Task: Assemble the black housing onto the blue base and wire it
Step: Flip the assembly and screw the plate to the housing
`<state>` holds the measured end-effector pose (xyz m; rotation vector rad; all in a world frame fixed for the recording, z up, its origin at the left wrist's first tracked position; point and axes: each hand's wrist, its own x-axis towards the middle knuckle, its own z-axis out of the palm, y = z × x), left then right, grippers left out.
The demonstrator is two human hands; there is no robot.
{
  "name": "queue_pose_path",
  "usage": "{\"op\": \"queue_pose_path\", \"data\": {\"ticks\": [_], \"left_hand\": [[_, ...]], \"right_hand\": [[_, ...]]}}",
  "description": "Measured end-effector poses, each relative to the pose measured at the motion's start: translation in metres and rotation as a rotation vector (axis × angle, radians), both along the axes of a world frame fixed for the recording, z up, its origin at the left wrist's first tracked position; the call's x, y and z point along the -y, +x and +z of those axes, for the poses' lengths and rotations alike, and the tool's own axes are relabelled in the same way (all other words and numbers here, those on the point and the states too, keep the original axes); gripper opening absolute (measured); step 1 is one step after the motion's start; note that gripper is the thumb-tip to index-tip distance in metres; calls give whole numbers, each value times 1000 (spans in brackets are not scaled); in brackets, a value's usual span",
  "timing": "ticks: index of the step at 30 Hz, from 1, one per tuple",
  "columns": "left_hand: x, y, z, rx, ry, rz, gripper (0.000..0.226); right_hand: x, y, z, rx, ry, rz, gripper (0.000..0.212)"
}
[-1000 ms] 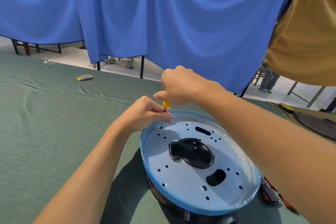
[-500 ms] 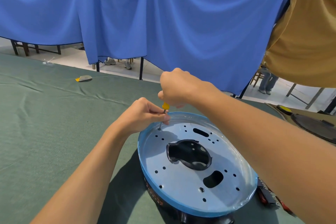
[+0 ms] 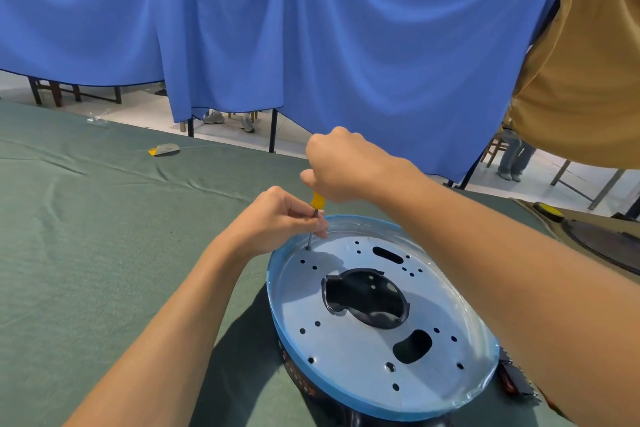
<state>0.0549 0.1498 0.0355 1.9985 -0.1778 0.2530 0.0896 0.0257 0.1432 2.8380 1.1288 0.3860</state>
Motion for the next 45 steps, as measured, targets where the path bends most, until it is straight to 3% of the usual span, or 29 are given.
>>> {"op": "queue_pose_path", "data": {"ticks": [7, 12, 15, 17, 20, 23, 26, 30, 34, 38, 40, 45], "left_hand": [[-2, -1, 1, -32, 45, -94, 17], [3, 0, -3, 82, -24, 23, 10], [5, -5, 5, 213, -154, 43, 26], [5, -6, 9, 251, -169, 60, 22], [2, -4, 9, 216, -168, 67, 1], [-3, -4, 8, 119, -145, -17, 11], [1, -4, 10, 104, -123, -56, 10], [9, -2, 11, 192, -215, 82, 11], [2, -4, 8, 158, -213, 31, 9], [-4, -4, 6, 118, -231, -38, 15], [-4, -4, 5, 86, -253, -115, 25], [-8, -6, 3, 9, -241, -191, 22]], "right_hand": [[7, 0, 14, -90, -126, 175, 21], [7, -1, 6, -81, 33, 7, 41], [5, -7, 3, -25, 18, -38, 38], [3, -9, 2, 2, -18, -33, 36], [4, -11, 10, -96, -19, 54, 26], [6, -7, 20, -128, -15, 165, 4], [6, -3, 16, -99, 44, 101, 23], [0, -5, 9, -27, 118, 56, 36], [-6, -8, 10, -17, 69, 92, 34], [-3, -9, 19, -97, -66, 187, 3], [0, -9, 22, -134, -90, 161, 9], [-3, -5, 18, -117, -78, 88, 28]]}}
